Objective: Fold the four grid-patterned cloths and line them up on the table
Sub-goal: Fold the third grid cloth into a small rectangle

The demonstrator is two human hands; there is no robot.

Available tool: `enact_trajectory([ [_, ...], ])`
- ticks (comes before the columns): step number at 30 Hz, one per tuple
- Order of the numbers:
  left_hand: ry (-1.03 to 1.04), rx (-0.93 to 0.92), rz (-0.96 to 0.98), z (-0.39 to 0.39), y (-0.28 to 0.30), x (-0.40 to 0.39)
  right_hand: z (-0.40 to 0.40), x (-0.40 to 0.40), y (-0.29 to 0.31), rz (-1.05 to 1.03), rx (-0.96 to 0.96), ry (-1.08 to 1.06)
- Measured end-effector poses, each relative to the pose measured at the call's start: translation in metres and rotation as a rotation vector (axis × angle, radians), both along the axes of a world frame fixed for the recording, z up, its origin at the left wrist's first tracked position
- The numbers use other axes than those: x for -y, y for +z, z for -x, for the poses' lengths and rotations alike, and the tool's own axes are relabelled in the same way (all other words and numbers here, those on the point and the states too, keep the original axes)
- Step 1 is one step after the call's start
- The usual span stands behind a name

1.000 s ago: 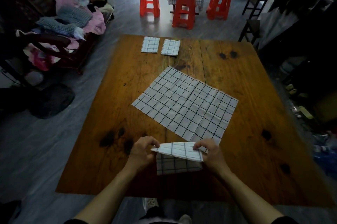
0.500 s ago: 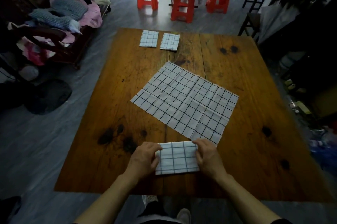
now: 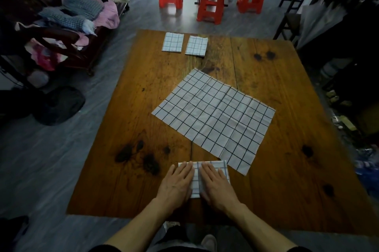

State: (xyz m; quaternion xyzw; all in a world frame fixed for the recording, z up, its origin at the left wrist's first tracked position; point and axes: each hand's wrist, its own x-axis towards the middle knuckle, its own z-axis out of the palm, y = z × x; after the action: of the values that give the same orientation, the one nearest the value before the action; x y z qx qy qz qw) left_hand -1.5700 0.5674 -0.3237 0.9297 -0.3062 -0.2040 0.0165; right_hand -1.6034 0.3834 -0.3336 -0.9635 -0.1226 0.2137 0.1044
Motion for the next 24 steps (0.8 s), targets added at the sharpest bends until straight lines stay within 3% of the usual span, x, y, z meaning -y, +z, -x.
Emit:
enact_trajectory([
  [10,0.182,0.007,0.075,0.001,0.003,-0.02,0.008,0.044,0.011,-0.007,0.003,-0.204],
  [24,0.243,0.113,0.011,-0.023,0.021,-0.008,-0.011,0.035,0.028,-0.062,0.145,-0.22],
])
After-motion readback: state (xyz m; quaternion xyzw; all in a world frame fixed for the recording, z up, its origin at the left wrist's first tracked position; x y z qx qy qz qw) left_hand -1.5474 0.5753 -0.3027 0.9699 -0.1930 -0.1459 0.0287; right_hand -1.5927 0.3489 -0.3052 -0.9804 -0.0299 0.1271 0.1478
